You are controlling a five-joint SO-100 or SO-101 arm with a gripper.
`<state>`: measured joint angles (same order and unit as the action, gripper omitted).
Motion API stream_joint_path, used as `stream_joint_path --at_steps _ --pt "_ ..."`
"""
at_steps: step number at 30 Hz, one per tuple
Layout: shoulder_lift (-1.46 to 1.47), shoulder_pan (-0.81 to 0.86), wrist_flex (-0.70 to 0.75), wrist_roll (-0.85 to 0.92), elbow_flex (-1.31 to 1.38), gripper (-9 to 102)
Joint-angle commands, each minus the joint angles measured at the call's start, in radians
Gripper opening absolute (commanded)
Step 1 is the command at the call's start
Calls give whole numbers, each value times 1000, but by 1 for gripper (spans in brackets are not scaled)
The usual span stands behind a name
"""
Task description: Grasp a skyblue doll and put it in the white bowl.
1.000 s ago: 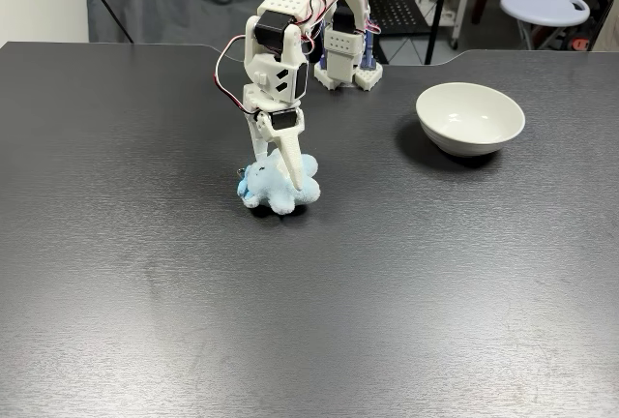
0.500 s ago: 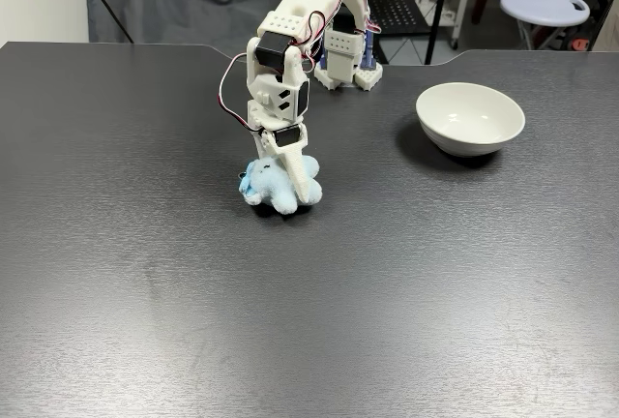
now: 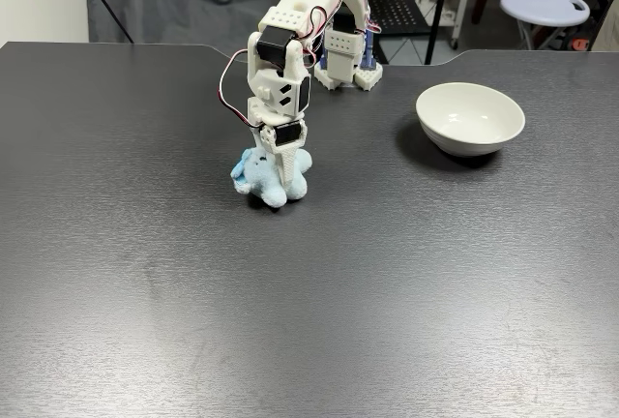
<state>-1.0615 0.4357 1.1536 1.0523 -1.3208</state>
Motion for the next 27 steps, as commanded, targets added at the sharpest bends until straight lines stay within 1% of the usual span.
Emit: stream_joint_path --at_steps 1,5,7,9,11,13,15,18,23,24,25,27 --pt "-25 15 -51 -2 5 0" --pt "-66 5 -112 -5 58 -1" --pt "-176 9 -114 -41 115 -1" --pt "-314 18 -112 -155 133 -1" --pt "-439 20 -109 -313 135 -1" --pt "-565 20 -74 -476 133 -1" --pt "-709 17 17 -607 144 -1" --pt "-953 2 219 -729 146 -1" --pt "-1256 -115 584 -753 133 -1" --pt "-1298 -137 634 -752 130 -1" --pt "-1333 -155 643 -752 126 -1" --pt "-1379 -181 620 -750 115 -1"
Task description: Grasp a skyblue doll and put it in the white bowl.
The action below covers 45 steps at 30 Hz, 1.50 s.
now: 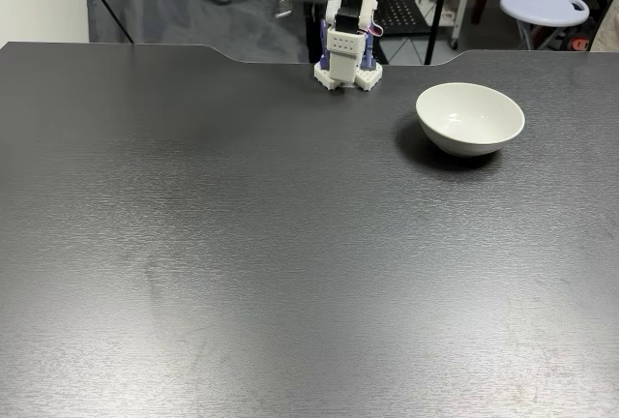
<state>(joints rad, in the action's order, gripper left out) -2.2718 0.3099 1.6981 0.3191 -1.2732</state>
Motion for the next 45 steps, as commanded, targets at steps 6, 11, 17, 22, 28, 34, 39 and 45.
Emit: stream_joint_path --at_steps 6,11,17,22,28,34,39,45 --pt "-195 -302 66 -17 -63 -1" --pt "-196 -749 60 -18 -178 -1" --pt "-196 -1173 72 -29 -227 -1" --pt "-193 -1321 71 -29 -339 -1" --pt "-198 -1328 48 -20 -551 -1" --pt "-256 -1335 -163 -25 -681 -1" --pt "-270 -1338 -328 -29 -810 -1" --pt "-270 -1330 -459 -32 -905 -1"
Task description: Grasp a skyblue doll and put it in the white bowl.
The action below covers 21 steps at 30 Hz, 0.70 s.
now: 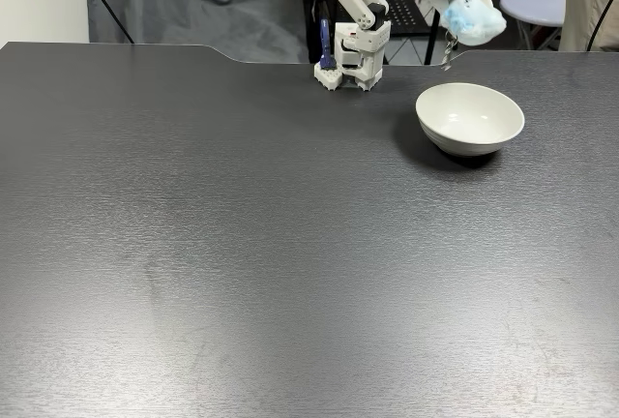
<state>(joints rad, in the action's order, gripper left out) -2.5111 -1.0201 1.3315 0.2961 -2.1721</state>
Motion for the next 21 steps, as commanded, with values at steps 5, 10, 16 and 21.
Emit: stream_joint_path --at_steps 5,10,16,21 --pt "-31 5 -216 -9 -57 -1" --pt "-31 8 -305 -9 -114 -1" --pt "-29 104 -367 -11 -150 -1" --pt "-15 140 -431 -11 -150 -1"
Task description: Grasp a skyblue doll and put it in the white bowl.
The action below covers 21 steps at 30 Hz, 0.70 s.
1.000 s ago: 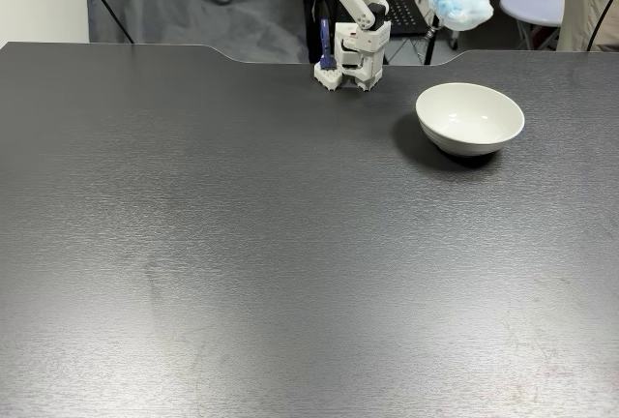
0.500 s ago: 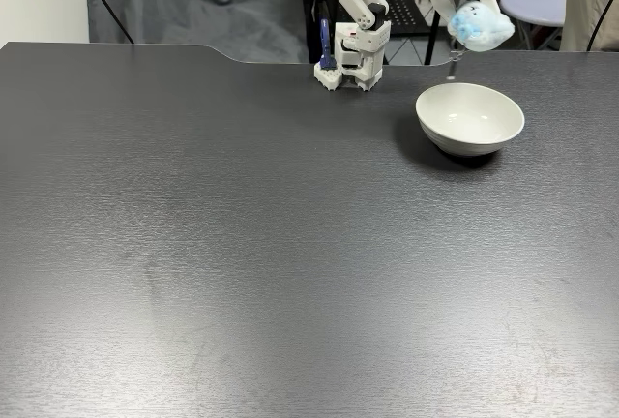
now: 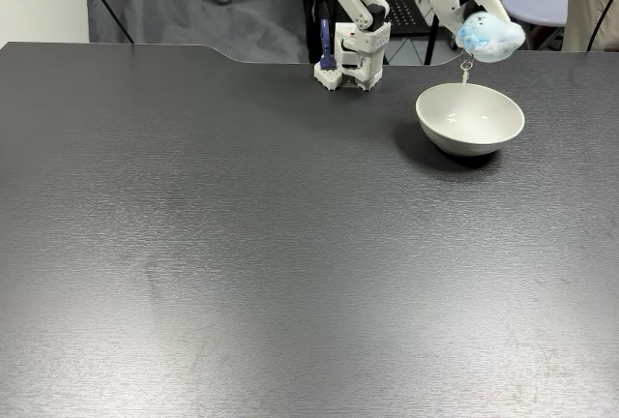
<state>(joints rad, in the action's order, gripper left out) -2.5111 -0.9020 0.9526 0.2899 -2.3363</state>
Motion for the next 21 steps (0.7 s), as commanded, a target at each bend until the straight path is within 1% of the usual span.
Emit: stream_joint_path --at_steps 1,5,13,21 --pt "-15 23 -60 -5 14 -1" --pt "-5 43 -69 -5 6 -1" --pt "32 86 -83 -5 -106 -1" --pt "23 121 -268 -5 -219 -1"
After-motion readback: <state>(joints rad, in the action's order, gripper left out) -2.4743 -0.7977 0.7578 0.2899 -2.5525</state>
